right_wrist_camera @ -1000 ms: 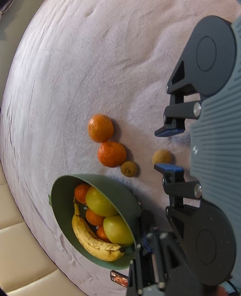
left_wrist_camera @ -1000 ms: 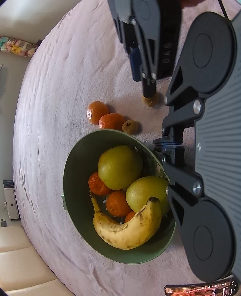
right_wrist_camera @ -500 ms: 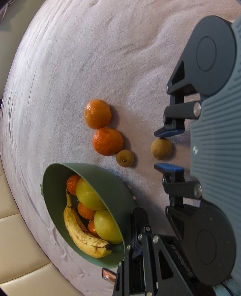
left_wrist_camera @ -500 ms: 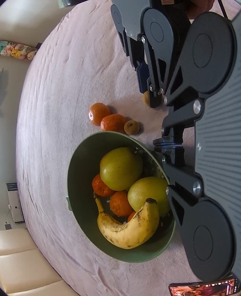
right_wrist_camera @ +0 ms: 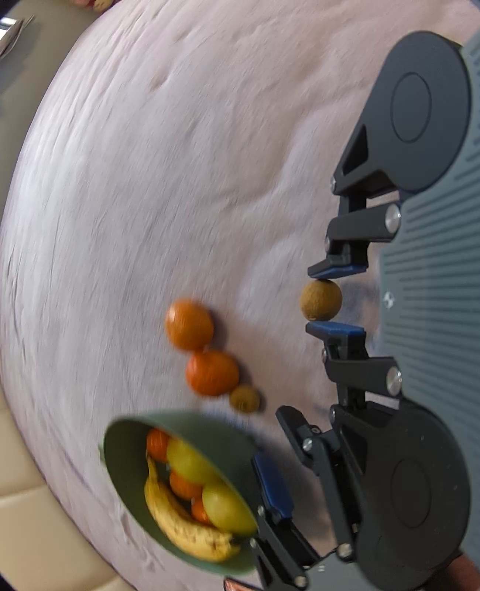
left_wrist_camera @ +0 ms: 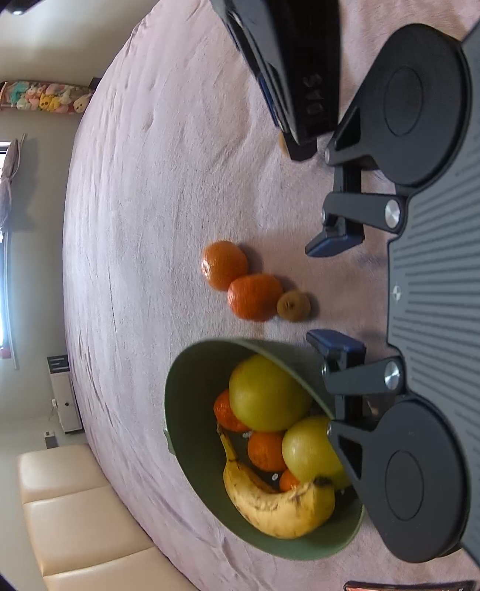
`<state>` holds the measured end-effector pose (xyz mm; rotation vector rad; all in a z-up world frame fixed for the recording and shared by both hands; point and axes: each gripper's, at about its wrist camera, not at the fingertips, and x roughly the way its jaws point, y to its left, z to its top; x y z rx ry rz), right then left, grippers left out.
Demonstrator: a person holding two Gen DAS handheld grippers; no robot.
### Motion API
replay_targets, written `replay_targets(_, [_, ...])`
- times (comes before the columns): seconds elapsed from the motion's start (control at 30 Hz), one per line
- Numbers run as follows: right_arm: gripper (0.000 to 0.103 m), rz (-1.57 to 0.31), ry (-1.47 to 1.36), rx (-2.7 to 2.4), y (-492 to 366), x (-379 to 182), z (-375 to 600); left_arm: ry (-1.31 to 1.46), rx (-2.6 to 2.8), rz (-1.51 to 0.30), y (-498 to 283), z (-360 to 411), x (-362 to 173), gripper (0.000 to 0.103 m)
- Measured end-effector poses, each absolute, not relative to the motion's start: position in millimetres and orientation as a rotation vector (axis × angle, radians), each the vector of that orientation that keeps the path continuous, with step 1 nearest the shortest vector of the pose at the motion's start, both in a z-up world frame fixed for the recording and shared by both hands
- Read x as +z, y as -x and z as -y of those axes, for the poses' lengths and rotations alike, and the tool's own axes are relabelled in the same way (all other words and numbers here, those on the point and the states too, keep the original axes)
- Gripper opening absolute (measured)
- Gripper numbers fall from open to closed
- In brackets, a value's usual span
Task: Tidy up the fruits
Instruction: 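Close the right tool on the kiwi and lift it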
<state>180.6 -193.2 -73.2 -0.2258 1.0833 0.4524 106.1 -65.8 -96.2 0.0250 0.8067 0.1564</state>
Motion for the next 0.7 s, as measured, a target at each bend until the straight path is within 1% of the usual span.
replay_targets(0.13, [0.021, -1.111, 0.195, 0.398, -189, -72, 207, -0.031, 0.25, -0.774, -115, 74, -101, 0.059])
replay_targets(0.17, [0.021, -1.12, 0.188, 0.387, -191, -72, 209, -0.025, 0.262, -0.768, -117, 76, -101, 0.062])
replay_targets(0.3, [0.021, -1.15, 0.142, 0.373, -195, -73, 216, -0.025, 0.346, -0.762, -124, 85, -105, 0.062])
replay_targets(0.37, [0.021, -1.156, 0.143, 0.365, -195, -74, 216, 0.001, 0.381, -0.768, -128, 86, -107, 0.061])
replay_targets(0.43, [0.021, -1.161, 0.143, 0.355, -196, -74, 218, 0.038, 0.403, -0.78, -130, 87, -109, 0.057])
replay_targets(0.47, [0.021, -1.165, 0.139, 0.35, -196, -74, 219, 0.076, 0.416, -0.802, -132, 85, -111, 0.051])
replay_targets(0.5, [0.021, -1.169, 0.134, 0.346, -197, -75, 220, 0.103, 0.437, -0.82, -133, 84, -113, 0.05])
replay_targets(0.57, [0.022, -1.179, 0.121, 0.34, -198, -76, 221, 0.119, 0.48, -0.825, -134, 84, -118, 0.05])
replay_targets(0.7, [0.022, -1.197, 0.116, 0.334, -200, -81, 221, 0.101, 0.529, -0.77, -134, 81, -119, 0.05])
